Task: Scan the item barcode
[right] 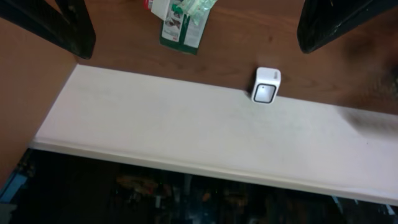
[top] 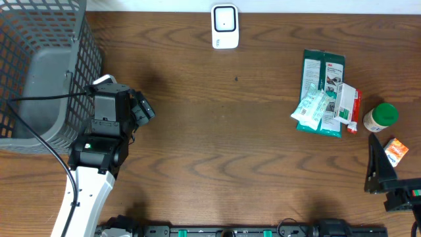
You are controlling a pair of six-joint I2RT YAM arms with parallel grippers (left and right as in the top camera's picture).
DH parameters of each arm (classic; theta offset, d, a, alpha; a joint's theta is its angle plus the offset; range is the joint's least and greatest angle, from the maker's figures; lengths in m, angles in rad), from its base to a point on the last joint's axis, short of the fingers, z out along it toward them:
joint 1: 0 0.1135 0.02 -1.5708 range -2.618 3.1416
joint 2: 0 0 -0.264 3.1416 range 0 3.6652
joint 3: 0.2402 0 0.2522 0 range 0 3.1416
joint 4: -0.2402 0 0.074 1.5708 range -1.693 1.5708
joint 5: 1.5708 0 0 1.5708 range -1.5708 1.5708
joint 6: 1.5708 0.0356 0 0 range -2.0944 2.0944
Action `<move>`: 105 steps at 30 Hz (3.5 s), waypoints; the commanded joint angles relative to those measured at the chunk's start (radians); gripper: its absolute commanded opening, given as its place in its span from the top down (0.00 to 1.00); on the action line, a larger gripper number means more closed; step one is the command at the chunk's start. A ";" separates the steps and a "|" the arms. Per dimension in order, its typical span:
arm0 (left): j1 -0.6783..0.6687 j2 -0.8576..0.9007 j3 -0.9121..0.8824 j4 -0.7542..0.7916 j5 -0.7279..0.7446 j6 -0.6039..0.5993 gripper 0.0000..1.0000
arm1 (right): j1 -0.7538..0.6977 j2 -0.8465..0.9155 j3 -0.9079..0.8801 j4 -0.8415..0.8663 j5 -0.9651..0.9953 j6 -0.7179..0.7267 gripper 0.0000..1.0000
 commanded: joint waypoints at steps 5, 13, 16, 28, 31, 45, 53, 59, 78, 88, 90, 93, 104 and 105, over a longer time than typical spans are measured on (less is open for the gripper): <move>0.003 0.001 -0.001 0.001 -0.013 0.011 0.14 | 0.005 0.004 -0.033 -0.004 -0.009 -0.013 0.01; 0.003 0.001 -0.001 0.001 -0.013 0.011 0.14 | 0.005 0.004 -0.033 -0.003 -0.032 -0.006 0.01; 0.003 0.001 -0.001 0.001 -0.013 0.011 0.14 | 0.005 0.004 -0.033 -0.004 -0.035 -0.006 0.01; 0.003 0.001 -0.001 0.001 -0.013 0.011 0.14 | 0.005 0.001 -0.033 -0.011 -0.043 -0.056 0.01; 0.003 0.001 -0.001 0.001 -0.013 0.011 0.14 | 0.005 -0.012 -0.033 -0.035 -0.074 -0.091 0.01; 0.003 0.001 -0.001 0.001 -0.013 0.011 0.14 | -0.005 -0.200 -0.163 -0.140 -0.135 -0.085 0.01; 0.003 0.001 -0.001 0.001 -0.013 0.011 0.14 | -0.005 -0.552 -0.550 0.043 -0.090 -0.093 0.01; 0.003 0.001 -0.001 0.001 -0.013 0.011 0.14 | -0.005 -0.692 -0.833 0.325 -0.090 -0.093 0.01; 0.003 0.001 -0.001 0.001 -0.013 0.011 0.14 | -0.004 -0.691 -1.620 1.356 0.191 0.189 0.01; 0.003 0.001 -0.001 0.001 -0.013 0.011 0.14 | -0.003 -0.691 -1.668 1.143 0.178 0.185 0.01; 0.003 0.001 -0.001 0.001 -0.012 0.011 0.14 | -0.003 -0.691 -1.668 1.025 0.178 0.190 0.01; 0.003 0.001 -0.001 0.001 -0.012 0.011 0.14 | -0.003 -0.690 -1.667 1.027 0.157 0.181 0.01; 0.003 0.001 -0.001 0.001 -0.013 0.011 0.14 | -0.003 -0.689 -1.667 1.022 0.157 0.180 0.01; 0.003 0.001 -0.001 0.001 -0.013 0.011 0.14 | -0.003 -0.689 -1.667 1.022 0.157 0.181 0.01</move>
